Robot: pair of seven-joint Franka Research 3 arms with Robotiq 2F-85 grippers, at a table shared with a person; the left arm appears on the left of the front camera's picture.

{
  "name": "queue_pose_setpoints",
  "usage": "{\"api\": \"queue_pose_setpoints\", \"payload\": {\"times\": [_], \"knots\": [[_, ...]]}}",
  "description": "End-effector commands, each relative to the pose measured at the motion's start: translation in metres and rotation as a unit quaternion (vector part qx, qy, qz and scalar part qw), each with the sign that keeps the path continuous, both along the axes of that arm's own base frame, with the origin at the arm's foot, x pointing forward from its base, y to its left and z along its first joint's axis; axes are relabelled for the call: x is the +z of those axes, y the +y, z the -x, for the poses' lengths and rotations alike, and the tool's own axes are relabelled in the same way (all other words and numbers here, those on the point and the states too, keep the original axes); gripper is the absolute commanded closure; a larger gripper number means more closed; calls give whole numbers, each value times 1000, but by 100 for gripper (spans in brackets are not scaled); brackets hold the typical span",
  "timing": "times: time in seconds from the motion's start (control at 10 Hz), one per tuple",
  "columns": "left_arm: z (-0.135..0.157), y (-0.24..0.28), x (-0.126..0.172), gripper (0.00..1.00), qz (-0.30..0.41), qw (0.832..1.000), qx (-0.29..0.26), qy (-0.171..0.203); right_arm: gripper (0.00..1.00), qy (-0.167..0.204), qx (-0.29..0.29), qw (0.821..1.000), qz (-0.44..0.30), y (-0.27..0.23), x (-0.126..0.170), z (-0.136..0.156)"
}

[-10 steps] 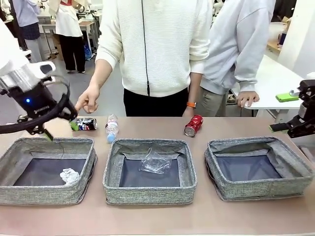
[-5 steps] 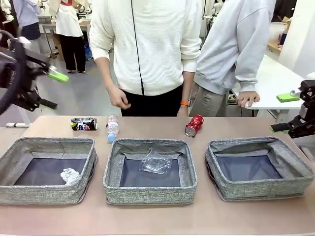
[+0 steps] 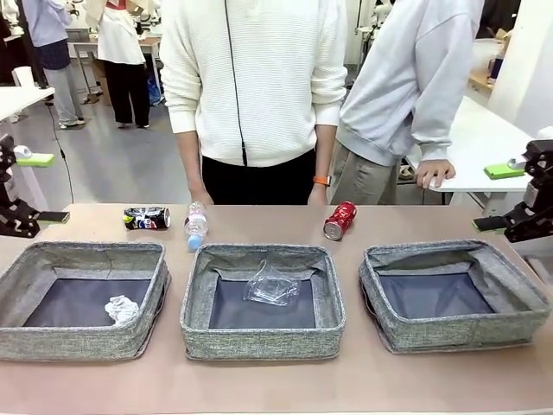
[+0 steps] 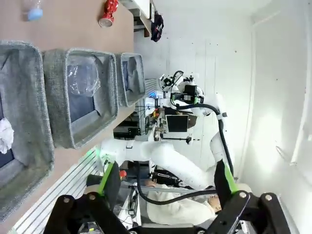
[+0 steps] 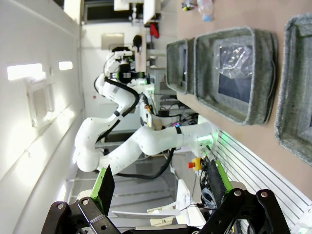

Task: Sort the waste into the appropriate baskets.
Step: Place the picked waste into the Fabric basket indicated by the person, then pick up the waste item pointed out by the person.

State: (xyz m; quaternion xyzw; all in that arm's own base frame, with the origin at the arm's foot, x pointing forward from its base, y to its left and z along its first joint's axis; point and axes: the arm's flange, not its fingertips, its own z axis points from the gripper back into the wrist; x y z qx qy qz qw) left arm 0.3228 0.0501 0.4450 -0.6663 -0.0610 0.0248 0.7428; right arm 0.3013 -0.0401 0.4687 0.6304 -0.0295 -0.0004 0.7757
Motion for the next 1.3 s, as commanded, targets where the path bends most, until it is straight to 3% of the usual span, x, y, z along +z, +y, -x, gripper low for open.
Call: {"api": "queue_pose_setpoints", "payload": {"times": [0.0, 1.2], "knots": [[8, -11, 27, 0, -1, 999, -8, -44, 0, 7, -5, 1000, -9, 2, 5, 0], [8, -11, 27, 0, -1, 999, -8, -44, 0, 7, -5, 1000, -9, 2, 5, 0]]}}
